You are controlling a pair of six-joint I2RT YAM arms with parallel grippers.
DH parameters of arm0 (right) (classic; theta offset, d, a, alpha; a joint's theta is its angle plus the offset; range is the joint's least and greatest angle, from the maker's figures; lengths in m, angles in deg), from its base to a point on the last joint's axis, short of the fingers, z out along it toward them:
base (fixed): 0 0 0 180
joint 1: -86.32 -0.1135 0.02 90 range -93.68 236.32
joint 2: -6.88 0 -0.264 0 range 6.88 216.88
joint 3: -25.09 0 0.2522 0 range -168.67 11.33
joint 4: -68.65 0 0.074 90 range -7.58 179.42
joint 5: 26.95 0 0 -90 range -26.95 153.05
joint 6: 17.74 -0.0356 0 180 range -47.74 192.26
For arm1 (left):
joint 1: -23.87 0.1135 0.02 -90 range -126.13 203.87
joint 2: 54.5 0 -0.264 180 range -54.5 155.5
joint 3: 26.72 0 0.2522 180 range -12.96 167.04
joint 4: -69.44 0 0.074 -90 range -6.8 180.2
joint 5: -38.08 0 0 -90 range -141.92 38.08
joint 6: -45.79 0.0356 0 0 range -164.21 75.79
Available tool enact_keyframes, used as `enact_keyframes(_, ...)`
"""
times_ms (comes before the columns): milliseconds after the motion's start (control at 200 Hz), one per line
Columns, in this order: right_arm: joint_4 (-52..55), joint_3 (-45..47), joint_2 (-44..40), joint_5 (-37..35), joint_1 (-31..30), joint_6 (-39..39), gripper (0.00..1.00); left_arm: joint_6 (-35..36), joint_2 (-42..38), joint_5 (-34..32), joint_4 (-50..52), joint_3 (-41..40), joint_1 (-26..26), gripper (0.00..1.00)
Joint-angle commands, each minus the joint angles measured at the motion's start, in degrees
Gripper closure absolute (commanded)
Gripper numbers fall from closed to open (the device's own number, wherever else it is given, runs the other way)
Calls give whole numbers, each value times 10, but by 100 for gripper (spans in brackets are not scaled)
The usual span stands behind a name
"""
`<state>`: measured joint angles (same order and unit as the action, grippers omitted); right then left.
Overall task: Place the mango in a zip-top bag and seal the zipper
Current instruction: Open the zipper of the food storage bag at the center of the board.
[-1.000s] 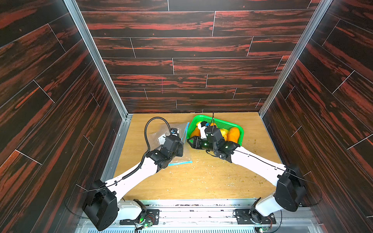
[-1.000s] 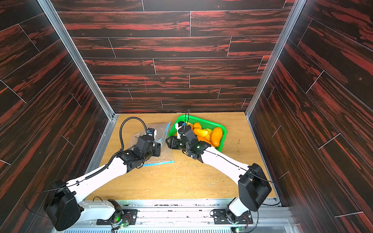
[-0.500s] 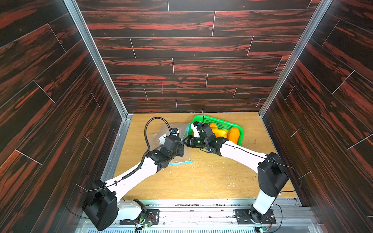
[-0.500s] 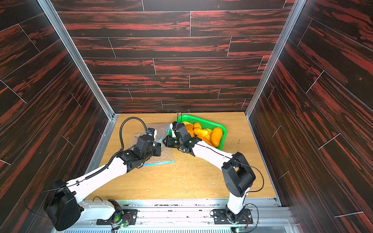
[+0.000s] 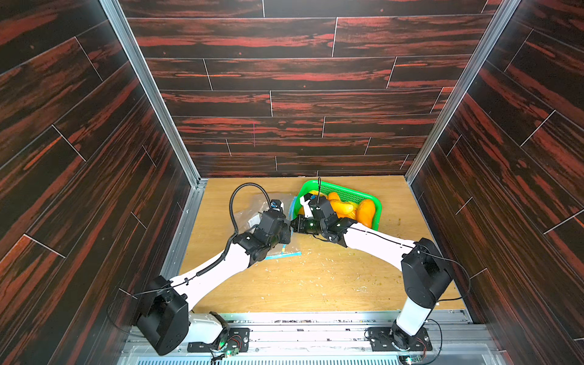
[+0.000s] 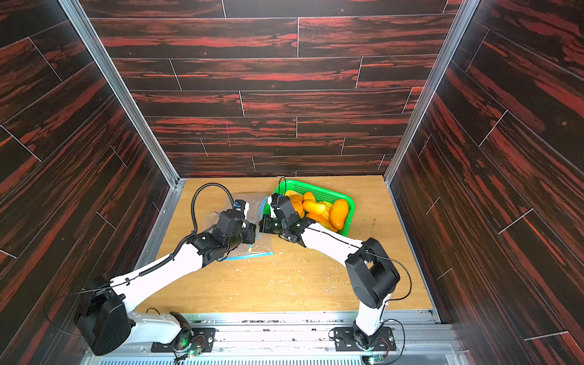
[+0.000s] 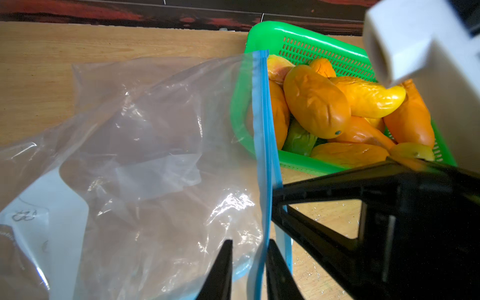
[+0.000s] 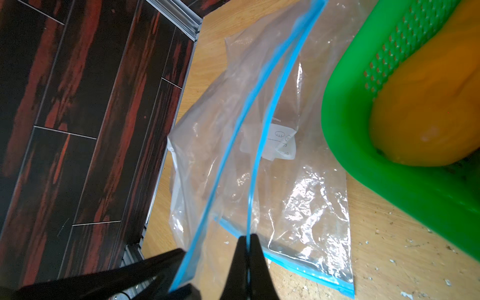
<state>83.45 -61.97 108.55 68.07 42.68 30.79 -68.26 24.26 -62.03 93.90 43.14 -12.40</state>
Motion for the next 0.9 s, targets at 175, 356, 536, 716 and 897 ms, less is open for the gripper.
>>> enact_keyframes(175,-8,25,-32,-10,7,-1,99,1,1,-29,18,29,4,93)
enact_keyframes(356,6,56,-36,-20,21,6,98,-9,-35,-87,16,12,4,100)
enact_keyframes(536,7,37,-31,71,28,44,82,-6,-32,-83,10,16,5,100)
enact_keyframes(716,30,36,-77,49,30,94,54,-8,-11,-73,13,29,5,100)
enact_keyframes(897,79,48,-119,-22,66,123,40,-13,-6,-64,12,31,5,100)
